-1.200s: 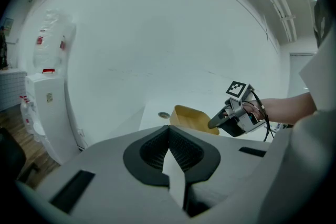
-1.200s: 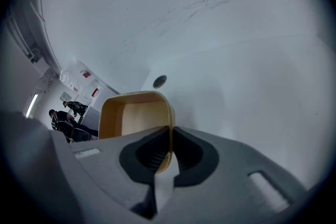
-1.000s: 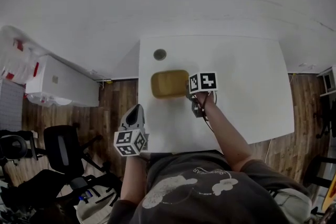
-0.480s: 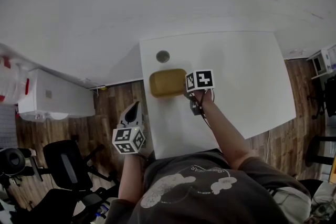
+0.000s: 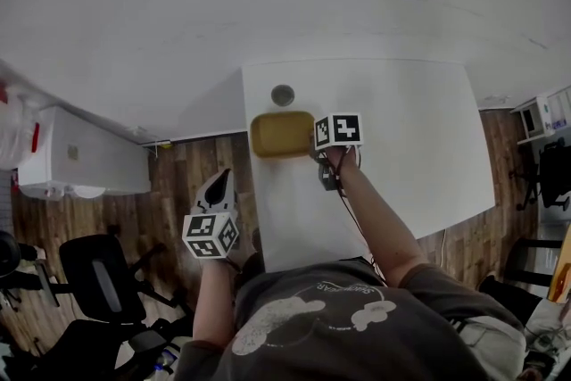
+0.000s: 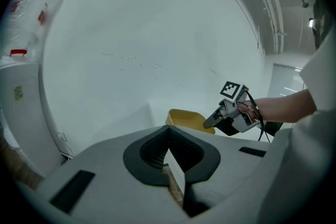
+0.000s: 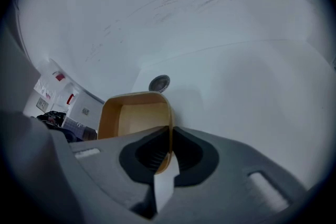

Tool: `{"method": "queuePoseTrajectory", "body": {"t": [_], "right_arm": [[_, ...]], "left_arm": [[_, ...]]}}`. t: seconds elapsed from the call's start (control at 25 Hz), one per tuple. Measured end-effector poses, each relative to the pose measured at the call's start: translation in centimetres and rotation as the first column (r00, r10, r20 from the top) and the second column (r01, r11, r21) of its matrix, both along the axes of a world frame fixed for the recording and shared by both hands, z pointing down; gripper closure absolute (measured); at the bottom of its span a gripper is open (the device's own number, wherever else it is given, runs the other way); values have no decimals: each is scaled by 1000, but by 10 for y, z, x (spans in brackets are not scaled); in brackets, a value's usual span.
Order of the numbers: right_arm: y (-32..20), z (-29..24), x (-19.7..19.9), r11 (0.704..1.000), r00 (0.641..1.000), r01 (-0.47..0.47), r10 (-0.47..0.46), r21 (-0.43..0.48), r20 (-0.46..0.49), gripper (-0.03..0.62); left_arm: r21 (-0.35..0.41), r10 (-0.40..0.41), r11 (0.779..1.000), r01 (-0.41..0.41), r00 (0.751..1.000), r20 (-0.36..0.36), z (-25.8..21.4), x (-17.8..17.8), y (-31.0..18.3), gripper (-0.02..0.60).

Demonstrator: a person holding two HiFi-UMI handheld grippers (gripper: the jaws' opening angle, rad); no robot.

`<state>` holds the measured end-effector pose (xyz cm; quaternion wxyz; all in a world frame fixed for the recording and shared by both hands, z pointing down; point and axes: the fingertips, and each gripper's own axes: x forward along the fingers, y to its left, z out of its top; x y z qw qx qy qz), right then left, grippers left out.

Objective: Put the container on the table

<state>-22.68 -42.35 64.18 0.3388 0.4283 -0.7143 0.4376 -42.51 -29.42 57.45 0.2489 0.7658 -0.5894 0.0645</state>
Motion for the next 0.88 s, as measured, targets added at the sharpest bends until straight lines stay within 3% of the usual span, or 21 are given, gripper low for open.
{"method": "queuePoseTrajectory", "body": {"t": [0.6, 0.88], "right_arm": [[-11, 7, -8, 999, 998, 54, -54, -1, -25, 576], [-8, 13, -4, 999, 999, 32, -33, -26, -17, 571]], "left_arm": [[-16, -28, 999, 27, 999, -16, 8, -5, 2, 581], [-17, -31, 999, 31, 1000, -7, 7, -5, 3, 581]]}}
